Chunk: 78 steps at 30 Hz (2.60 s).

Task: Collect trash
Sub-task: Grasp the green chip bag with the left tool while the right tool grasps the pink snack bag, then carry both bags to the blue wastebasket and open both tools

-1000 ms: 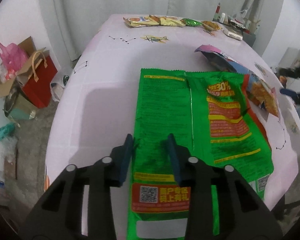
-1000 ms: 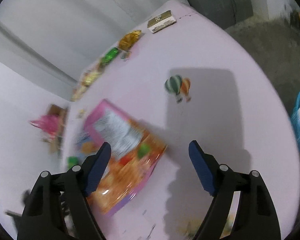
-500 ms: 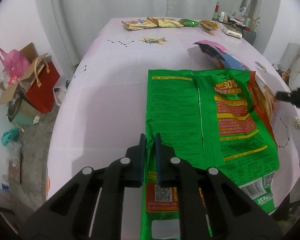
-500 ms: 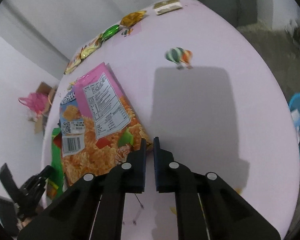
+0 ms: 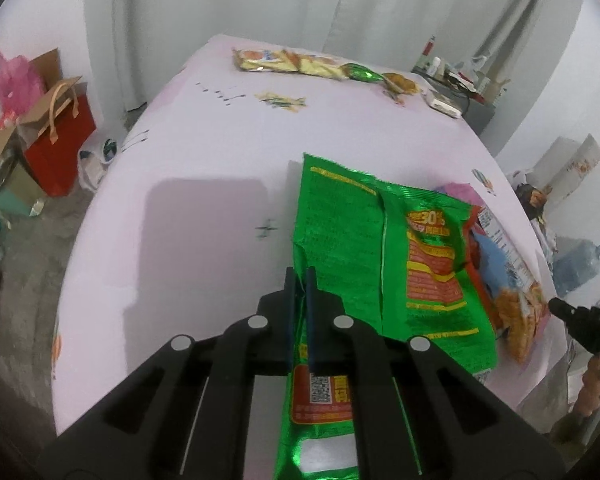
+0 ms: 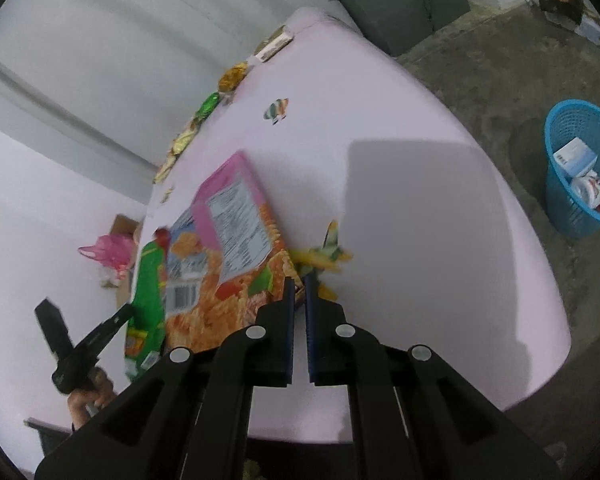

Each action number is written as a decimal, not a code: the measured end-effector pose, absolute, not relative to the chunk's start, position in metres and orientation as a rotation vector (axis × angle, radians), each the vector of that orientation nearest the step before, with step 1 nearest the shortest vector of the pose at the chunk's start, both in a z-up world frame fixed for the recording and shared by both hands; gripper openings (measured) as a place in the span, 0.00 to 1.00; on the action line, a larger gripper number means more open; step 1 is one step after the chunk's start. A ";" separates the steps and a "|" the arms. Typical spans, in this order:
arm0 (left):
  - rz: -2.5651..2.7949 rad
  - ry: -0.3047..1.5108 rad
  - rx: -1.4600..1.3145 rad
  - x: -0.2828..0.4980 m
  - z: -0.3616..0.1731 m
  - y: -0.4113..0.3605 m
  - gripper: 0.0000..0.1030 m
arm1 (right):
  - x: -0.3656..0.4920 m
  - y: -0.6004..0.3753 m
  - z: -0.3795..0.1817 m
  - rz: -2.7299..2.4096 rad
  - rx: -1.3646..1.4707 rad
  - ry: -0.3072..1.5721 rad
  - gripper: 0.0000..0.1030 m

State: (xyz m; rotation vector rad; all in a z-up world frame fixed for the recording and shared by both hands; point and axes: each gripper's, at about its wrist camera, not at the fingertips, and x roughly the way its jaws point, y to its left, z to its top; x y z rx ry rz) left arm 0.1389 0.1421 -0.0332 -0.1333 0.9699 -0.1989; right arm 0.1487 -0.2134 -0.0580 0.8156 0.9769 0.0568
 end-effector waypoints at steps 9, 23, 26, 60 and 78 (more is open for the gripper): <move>-0.236 0.999 -0.054 0.144 -0.033 0.086 0.02 | 0.134 -0.218 -0.075 0.229 1.025 0.935 0.13; -0.219 0.994 0.009 0.145 -0.029 0.061 0.02 | 0.127 -0.229 -0.085 0.200 1.086 0.904 0.20; -0.233 0.974 -0.005 0.142 -0.026 0.061 0.02 | 0.127 -0.230 -0.084 0.180 1.085 0.901 0.18; -0.185 0.862 -0.139 0.133 -0.019 0.127 0.02 | 0.185 -0.184 -0.005 0.089 0.612 0.932 0.51; -0.190 0.843 -0.226 0.139 -0.021 0.160 0.02 | 0.255 -0.088 -0.035 -0.108 0.138 1.122 0.37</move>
